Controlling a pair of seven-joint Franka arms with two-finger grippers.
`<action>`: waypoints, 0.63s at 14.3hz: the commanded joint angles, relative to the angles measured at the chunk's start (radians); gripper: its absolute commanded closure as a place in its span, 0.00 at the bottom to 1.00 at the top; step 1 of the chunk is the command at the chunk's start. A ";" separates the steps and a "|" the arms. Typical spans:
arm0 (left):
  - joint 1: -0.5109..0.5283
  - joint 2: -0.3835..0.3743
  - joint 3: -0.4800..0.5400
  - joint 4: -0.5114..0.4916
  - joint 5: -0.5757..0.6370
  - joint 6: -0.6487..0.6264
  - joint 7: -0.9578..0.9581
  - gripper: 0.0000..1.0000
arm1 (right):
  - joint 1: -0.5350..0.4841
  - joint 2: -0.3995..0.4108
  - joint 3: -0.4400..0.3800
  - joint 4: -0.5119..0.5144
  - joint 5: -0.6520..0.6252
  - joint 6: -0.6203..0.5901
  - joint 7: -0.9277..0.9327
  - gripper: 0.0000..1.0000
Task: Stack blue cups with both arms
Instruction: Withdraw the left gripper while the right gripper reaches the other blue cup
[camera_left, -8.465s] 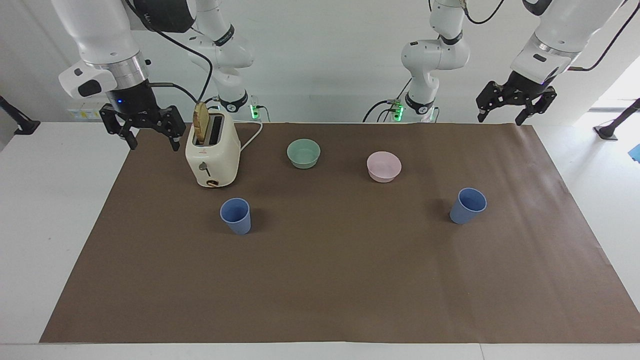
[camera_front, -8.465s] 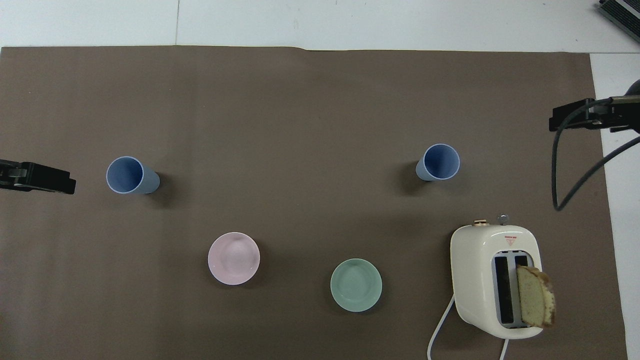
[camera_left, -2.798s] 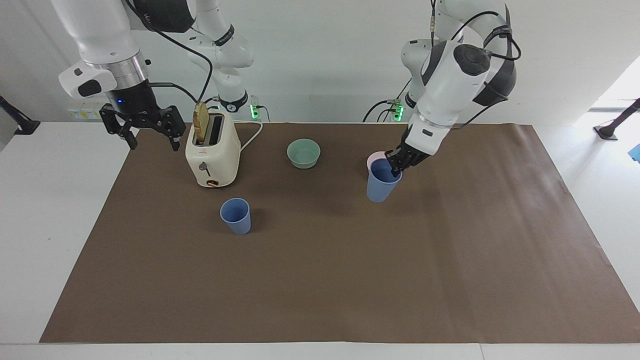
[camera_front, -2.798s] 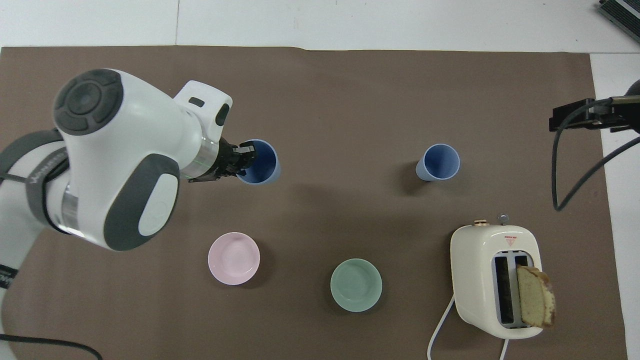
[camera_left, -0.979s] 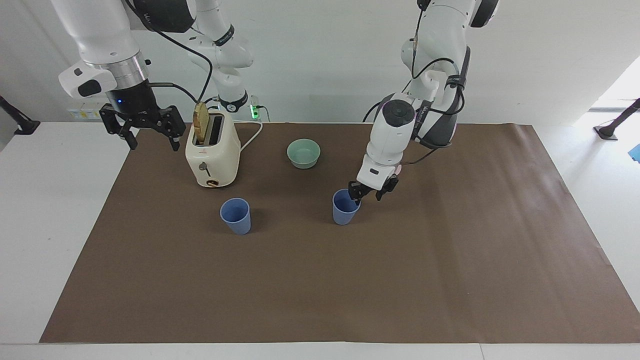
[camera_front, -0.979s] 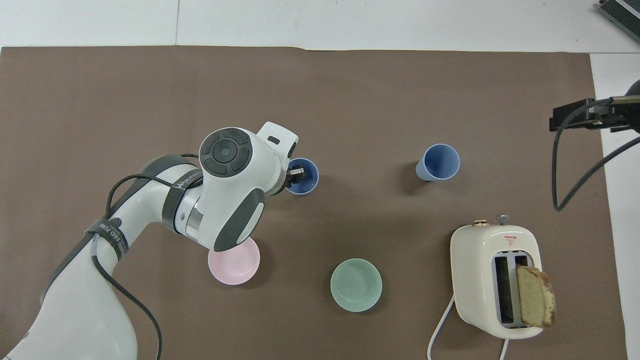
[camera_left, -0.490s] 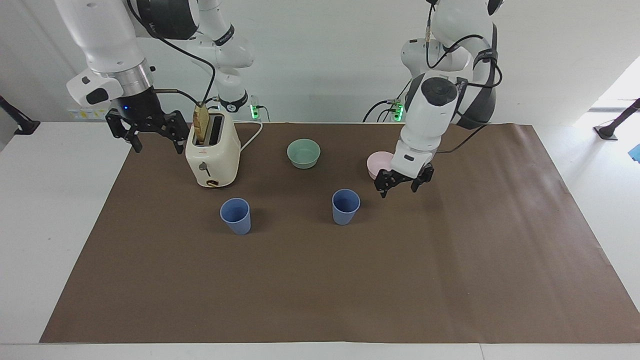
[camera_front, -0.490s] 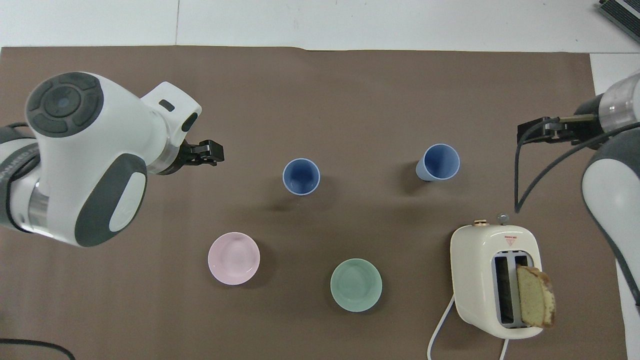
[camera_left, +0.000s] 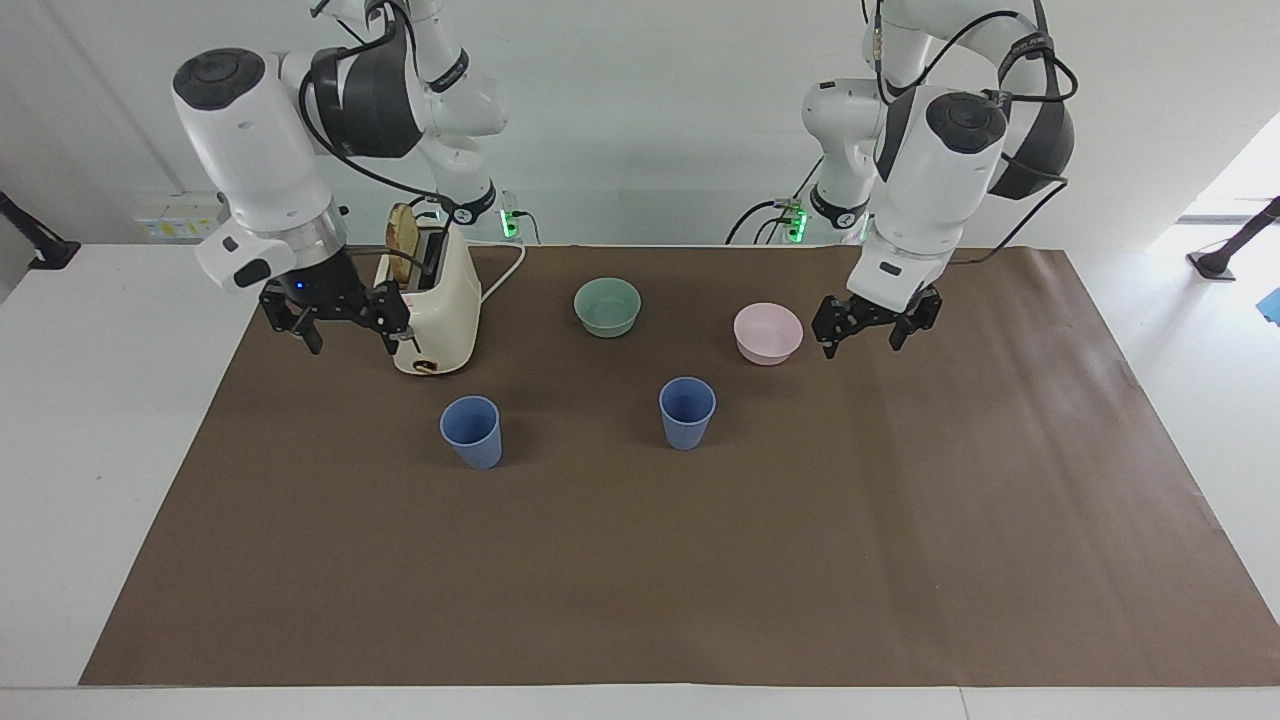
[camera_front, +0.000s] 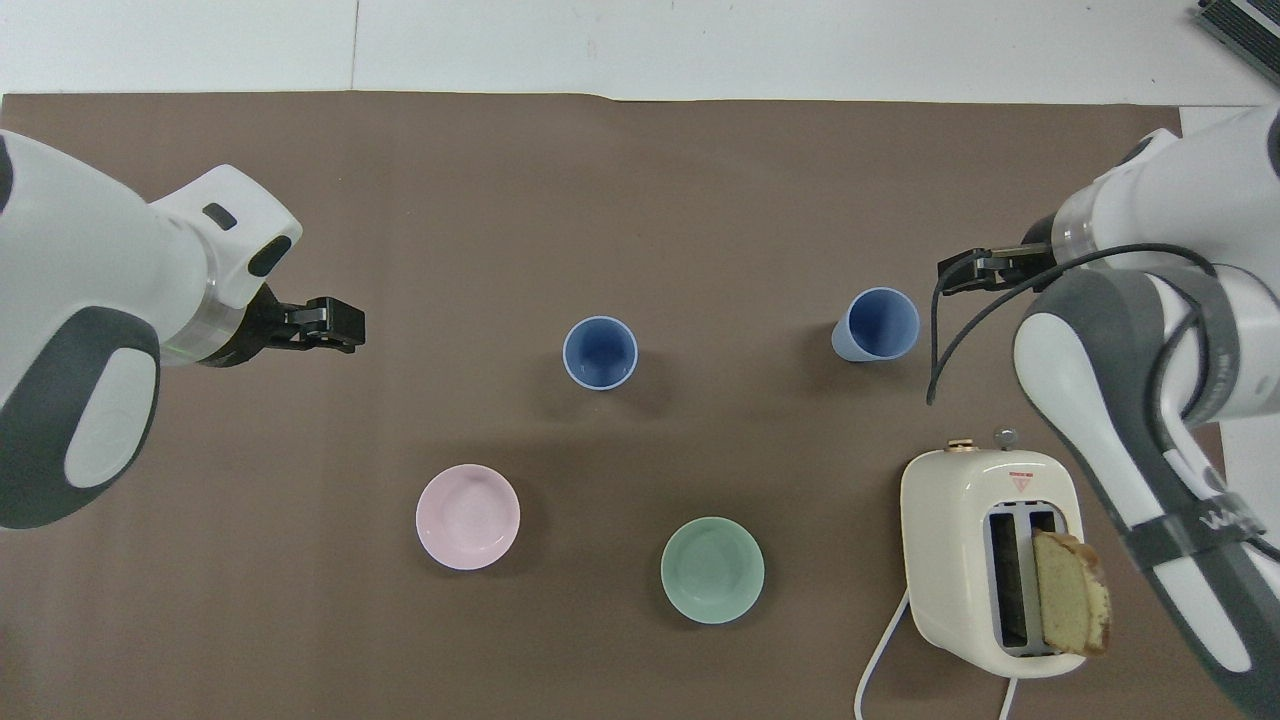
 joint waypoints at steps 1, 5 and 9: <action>0.043 -0.016 -0.003 0.040 -0.021 -0.085 0.078 0.00 | 0.005 0.030 0.001 -0.046 0.017 0.082 0.001 0.00; 0.124 -0.030 0.002 0.077 -0.044 -0.149 0.204 0.00 | 0.010 0.070 0.003 -0.084 0.016 0.105 0.000 0.00; 0.146 -0.048 0.012 0.068 -0.044 -0.139 0.263 0.00 | 0.010 0.061 0.009 -0.111 0.016 0.104 -0.003 0.00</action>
